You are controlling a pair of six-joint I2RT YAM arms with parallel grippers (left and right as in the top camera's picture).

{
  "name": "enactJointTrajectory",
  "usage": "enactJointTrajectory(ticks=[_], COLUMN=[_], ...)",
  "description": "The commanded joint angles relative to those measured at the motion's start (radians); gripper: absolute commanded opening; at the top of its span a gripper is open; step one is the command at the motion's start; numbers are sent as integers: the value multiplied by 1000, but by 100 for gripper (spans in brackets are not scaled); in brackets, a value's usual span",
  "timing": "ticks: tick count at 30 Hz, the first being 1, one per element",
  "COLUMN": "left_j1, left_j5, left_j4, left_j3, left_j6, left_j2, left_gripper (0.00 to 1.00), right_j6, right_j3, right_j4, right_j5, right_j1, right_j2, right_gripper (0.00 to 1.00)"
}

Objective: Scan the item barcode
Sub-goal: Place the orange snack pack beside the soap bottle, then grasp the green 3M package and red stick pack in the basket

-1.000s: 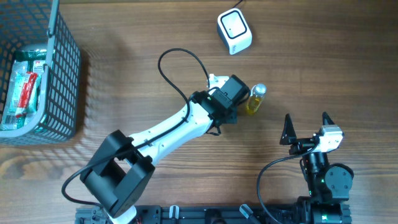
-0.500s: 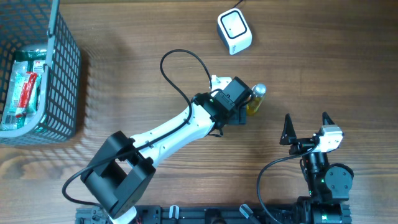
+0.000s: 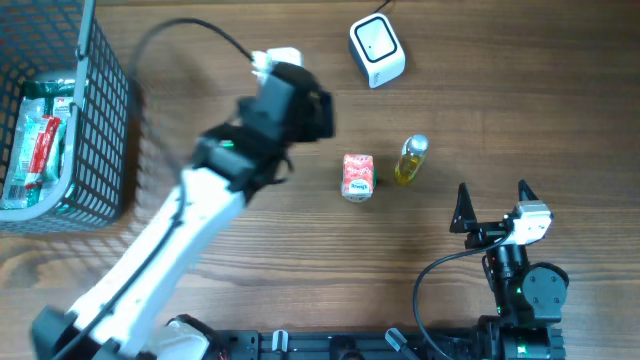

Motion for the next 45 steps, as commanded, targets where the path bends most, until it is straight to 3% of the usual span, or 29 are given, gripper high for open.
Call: enactJointTrajectory(ticks=[1,6,11,15,19,22,27,36,42,45], left_j1=[185,515,796,991,1109,1151,1194,1217,1221,1239], left_j5=[-22,-22,-21,-6,-1,78,137,299,325,352], left_j4=[-1,-2,6,-6,-44,-40,-27,-42,-56,-55], left_j3=[91,257,297,297,297,297,297,297,296,295], left_j6=[261,365,430,445,543,548,689,1077,1194,1198], left_j2=[-132,-203,-212,-142,-4,97,285,573,638,653], left_gripper=[100,100,100,100,100,100,100,100,100,100], right_j6=[12,12,12,12,12,12,12,12,12,12], right_j3=[-1,-1,-1,-1,-1,-1,-1,-1,-1,-1], right_j4=[3,3,3,3,3,3,3,3,3,3], right_j5=[9,9,9,10,10,9,9,9,9,9], right_j1=[-3,-3,-3,-3,-3,-3,-3,-3,-3,-3], right_j2=[-2,-2,-2,-2,-2,-2,-2,-2,-2,-2], right_gripper=[100,100,100,100,100,100,100,100,100,100])
